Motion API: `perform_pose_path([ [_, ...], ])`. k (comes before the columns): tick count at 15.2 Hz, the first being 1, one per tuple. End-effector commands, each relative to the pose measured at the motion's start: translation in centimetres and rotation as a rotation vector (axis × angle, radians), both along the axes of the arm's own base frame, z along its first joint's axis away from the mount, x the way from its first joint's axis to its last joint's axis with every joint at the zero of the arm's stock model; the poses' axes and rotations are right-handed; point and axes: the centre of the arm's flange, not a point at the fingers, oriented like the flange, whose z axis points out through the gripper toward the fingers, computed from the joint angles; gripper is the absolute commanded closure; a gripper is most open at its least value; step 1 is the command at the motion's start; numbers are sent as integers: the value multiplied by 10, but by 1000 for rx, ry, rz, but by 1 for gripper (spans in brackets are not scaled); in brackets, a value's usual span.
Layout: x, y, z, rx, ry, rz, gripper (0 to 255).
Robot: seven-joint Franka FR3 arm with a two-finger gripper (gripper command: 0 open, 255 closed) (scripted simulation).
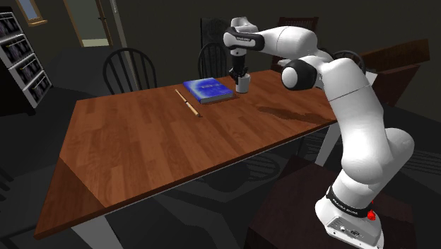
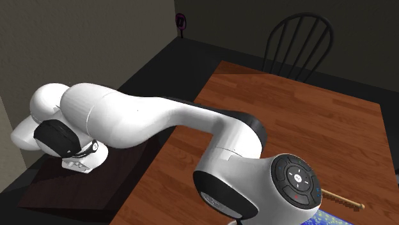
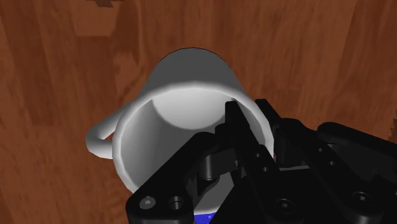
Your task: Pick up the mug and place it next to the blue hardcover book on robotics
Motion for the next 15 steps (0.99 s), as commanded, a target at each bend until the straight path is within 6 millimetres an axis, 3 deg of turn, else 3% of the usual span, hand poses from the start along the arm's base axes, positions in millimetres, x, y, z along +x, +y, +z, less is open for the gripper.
perform_pose_path([
  [1, 1, -6, -9, 0, -1, 2, 255],
  [15, 1, -6, -83, 0, -1, 2, 255],
])
